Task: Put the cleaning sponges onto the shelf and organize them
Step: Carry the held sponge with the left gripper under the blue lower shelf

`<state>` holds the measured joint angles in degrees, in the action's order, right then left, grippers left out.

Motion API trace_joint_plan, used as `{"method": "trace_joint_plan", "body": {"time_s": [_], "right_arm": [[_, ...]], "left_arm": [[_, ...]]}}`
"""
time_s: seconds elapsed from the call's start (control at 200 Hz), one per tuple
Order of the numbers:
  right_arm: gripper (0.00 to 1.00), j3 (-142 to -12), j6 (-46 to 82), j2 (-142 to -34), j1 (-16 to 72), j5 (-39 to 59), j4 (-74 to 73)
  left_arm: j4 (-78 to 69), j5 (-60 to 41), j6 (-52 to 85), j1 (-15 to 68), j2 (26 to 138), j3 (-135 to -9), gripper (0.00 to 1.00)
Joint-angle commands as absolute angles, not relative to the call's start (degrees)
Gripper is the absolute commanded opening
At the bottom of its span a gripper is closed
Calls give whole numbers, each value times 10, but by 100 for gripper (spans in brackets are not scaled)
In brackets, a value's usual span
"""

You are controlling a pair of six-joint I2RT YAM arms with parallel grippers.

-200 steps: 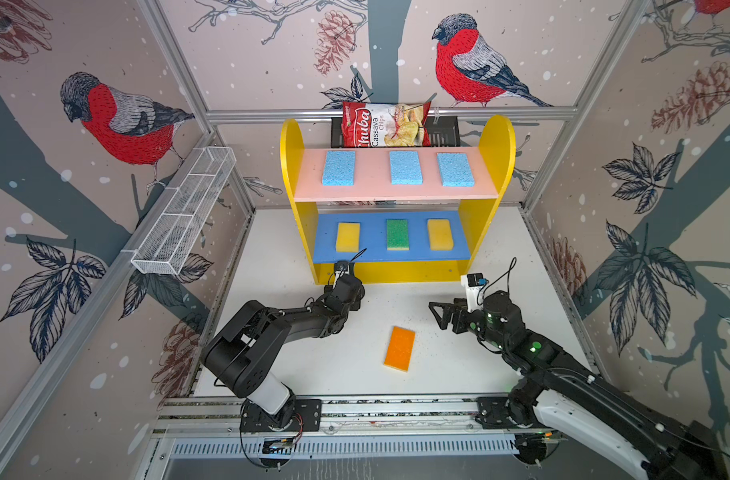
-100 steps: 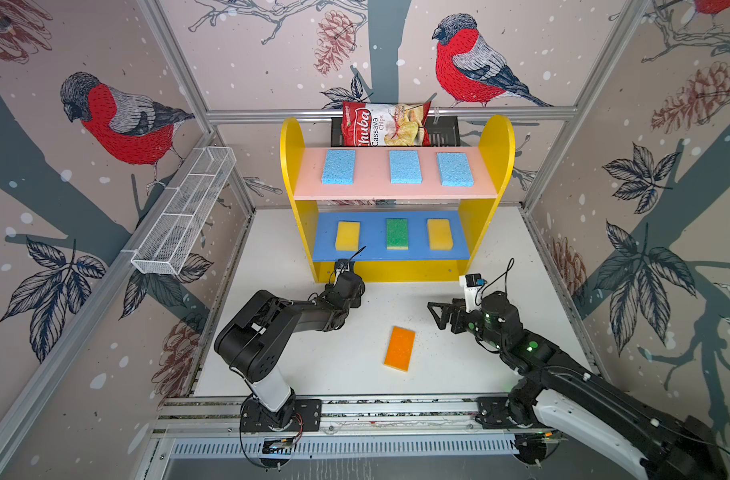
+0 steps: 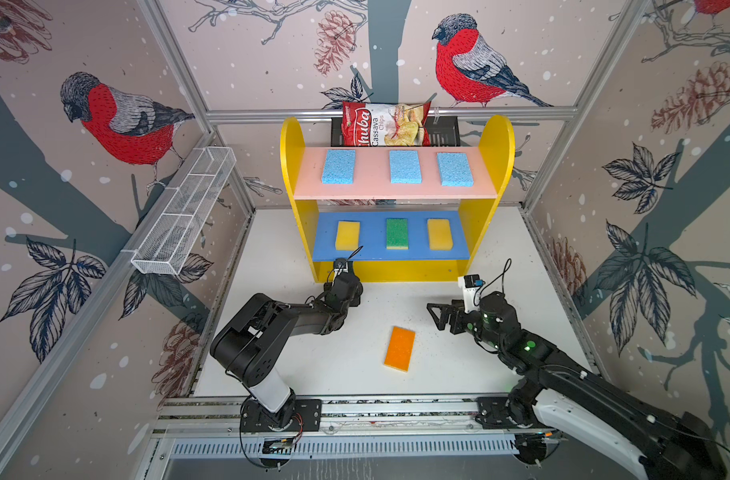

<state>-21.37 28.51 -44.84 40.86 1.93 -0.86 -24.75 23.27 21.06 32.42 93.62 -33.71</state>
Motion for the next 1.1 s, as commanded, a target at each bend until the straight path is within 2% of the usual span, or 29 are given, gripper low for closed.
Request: {"method": "trace_joint_plan", "body": {"time_s": [0.0,0.645,1.096], "right_arm": [[100,-210,286,-447,409,23,-28],[100,-191,290,-444,411,23,-39],[99,-186,289,-452,410,21,-41]], "left_arm": [[-296,252,214,327,927,-330,70],[-332,265,207,330,948,-337,72],[-331,278,205,332,989,-354,69]]}}
